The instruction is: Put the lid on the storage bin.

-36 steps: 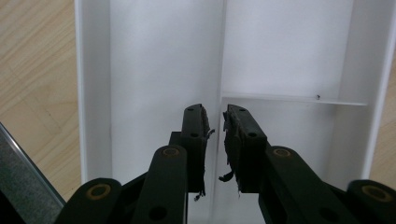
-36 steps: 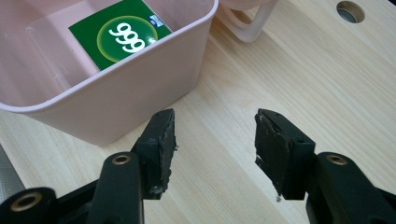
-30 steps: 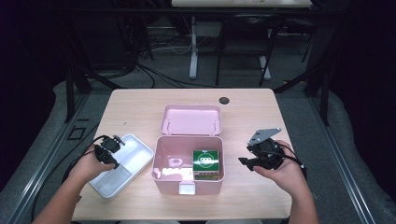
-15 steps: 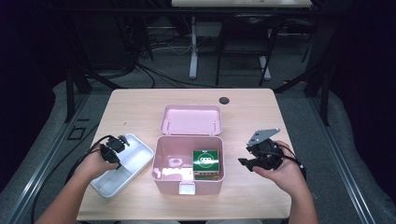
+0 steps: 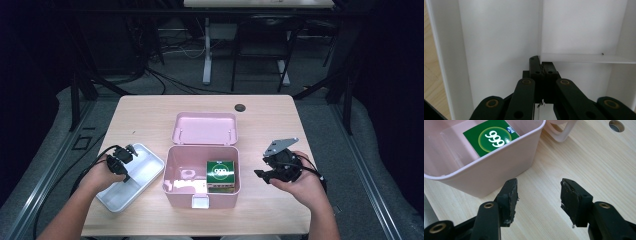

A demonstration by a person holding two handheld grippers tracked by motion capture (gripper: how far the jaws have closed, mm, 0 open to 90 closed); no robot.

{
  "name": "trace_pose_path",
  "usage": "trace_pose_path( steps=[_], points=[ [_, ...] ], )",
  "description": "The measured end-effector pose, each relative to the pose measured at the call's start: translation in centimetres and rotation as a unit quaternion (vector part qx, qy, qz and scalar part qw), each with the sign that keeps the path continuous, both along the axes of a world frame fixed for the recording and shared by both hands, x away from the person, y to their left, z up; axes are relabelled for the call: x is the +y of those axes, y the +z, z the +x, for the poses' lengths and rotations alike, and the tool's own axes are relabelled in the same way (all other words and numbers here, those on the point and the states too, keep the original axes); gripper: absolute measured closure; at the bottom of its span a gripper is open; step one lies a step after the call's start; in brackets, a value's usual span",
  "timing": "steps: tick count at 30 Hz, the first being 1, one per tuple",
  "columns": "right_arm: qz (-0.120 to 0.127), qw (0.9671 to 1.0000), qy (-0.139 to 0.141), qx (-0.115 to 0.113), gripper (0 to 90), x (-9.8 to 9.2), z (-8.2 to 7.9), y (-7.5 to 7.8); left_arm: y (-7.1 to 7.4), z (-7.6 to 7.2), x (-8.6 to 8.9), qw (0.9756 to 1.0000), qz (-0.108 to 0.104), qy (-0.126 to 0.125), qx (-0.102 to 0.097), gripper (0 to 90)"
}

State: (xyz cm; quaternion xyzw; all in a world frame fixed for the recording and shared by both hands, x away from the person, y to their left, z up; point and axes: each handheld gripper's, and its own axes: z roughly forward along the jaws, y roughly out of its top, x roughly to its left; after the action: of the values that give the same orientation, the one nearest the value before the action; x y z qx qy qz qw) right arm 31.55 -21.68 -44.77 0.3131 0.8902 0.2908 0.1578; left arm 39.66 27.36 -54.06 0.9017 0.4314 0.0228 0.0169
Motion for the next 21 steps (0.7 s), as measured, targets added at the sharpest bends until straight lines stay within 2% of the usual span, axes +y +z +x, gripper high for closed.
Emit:
trace_pose_path(
  steps=[2, 6, 8, 11, 12, 14, 15, 18, 19, 21],
  points=[
    [-0.001, 1.0000, 0.000, 0.001, 47.3, 0.0, 0.0, 0.0, 0.1, -0.1, 0.0, 1.0000, 0.002, 0.000, -0.002, 89.1],
    [-0.003, 1.0000, -0.002, 0.002, 47.4, 0.1, -0.1, 0.1, 1.1, -0.5, 0.4, 0.9999, -0.009, 0.005, -0.010, 89.1],
    [0.002, 1.0000, 0.001, 0.002, 47.4, 0.0, -0.1, 0.1, 2.0, -1.0, 0.7, 0.9996, -0.022, 0.005, -0.014, 89.2],
    [-0.001, 1.0000, 0.001, 0.001, 47.4, 0.1, -0.2, 0.2, 2.6, -1.5, 0.8, 0.9995, -0.024, 0.004, -0.018, 89.2],
    [-0.001, 1.0000, 0.001, 0.000, 47.5, 0.0, -0.1, 0.2, 3.3, -1.9, 0.8, 0.9994, -0.028, 0.003, -0.022, 89.2],
    [0.003, 1.0000, 0.001, -0.001, 47.4, 0.0, -0.1, 0.1, 3.5, -2.1, 0.9, 0.9992, -0.030, 0.004, -0.025, 89.2],
    [-0.002, 1.0000, -0.003, 0.000, 47.6, -0.1, -0.1, 0.1, 4.2, -2.6, 0.9, 0.9988, -0.038, 0.009, -0.031, 89.2],
    [0.006, 1.0000, -0.003, 0.000, 47.6, -0.2, 0.0, 0.1, 4.6, -3.0, 0.8, 0.9987, -0.039, 0.009, -0.033, 89.2],
    [0.006, 1.0000, -0.003, 0.000, 47.7, -0.2, 0.0, 0.1, 5.2, -3.6, 0.7, 0.9987, -0.035, 0.009, -0.037, 89.2],
    [-0.002, 1.0000, -0.005, 0.001, 47.7, -0.1, 0.0, 0.1, 5.7, -3.9, 0.6, 0.9987, -0.034, 0.009, -0.037, 89.2]
  ],
)
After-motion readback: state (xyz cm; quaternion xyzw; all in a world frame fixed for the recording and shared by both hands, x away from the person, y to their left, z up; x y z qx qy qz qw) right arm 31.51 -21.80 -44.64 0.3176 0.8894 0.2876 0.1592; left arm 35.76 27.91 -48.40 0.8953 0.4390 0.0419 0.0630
